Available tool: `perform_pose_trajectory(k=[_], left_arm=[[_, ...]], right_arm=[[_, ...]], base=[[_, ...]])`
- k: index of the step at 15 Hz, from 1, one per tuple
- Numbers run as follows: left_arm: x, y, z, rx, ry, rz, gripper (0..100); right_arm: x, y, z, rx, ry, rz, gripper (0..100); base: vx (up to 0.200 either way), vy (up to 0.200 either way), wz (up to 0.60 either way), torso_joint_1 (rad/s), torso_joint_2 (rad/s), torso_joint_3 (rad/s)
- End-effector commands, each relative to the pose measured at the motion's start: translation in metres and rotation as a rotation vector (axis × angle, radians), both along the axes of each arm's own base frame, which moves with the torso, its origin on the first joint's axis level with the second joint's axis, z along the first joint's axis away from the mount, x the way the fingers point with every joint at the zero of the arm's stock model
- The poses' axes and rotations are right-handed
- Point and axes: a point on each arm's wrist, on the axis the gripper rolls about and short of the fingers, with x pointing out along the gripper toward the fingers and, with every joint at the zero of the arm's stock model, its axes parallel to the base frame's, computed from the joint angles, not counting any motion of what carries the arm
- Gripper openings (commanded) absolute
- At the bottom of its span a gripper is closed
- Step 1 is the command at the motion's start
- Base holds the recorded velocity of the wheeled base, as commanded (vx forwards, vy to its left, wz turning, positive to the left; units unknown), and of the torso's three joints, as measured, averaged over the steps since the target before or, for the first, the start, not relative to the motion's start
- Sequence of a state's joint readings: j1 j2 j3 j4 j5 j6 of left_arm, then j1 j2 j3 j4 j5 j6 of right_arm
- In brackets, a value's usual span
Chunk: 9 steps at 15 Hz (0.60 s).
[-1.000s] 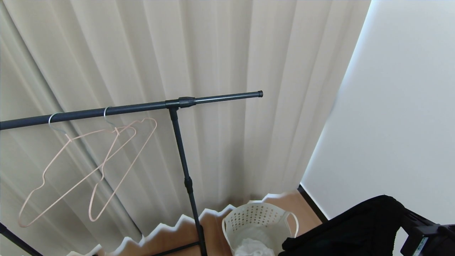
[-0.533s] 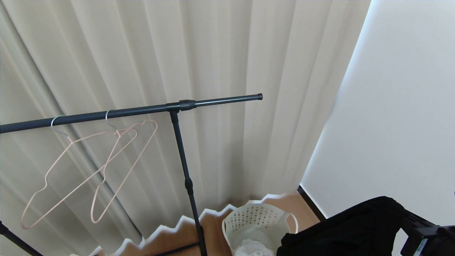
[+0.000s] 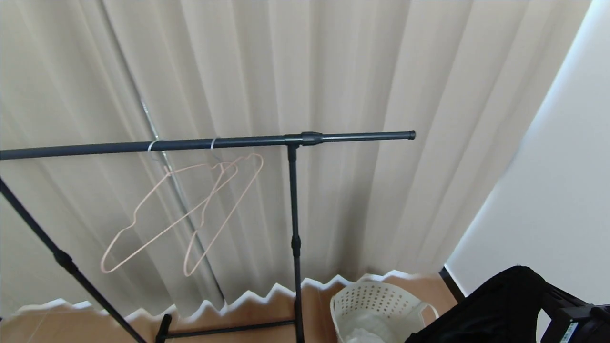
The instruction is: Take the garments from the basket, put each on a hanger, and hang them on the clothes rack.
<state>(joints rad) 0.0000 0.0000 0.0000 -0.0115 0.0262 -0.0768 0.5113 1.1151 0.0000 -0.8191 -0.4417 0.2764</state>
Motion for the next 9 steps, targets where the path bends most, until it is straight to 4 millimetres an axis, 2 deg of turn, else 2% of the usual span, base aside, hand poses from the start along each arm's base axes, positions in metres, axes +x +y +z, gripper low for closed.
perform_pose_trajectory(k=[1, 6, 9], left_arm=[[0.0000, 0.0000, 0.0001, -0.003, -0.001, -0.002, 100], [0.0000, 0.0001, 0.0001, -0.028, -0.002, 0.006, 100], [0.0000, 0.0001, 0.0001, -0.028, -0.002, 0.004, 100]], right_arm=[[-0.0002, 0.0000, 0.0003, 0.001, -0.003, 0.001, 0], [0.0000, 0.0000, 0.0000, 0.000, 0.000, 0.000, 0], [0.0000, 0.0001, 0.0000, 0.000, 0.000, 0.001, 0]], base=[[0.000, 0.000, 0.00, 0.000, 0.00, 0.000], [0.000, 0.200, 0.00, 0.000, 0.00, 0.002], [-0.200, 0.200, 0.00, 0.004, 0.00, 0.001]])
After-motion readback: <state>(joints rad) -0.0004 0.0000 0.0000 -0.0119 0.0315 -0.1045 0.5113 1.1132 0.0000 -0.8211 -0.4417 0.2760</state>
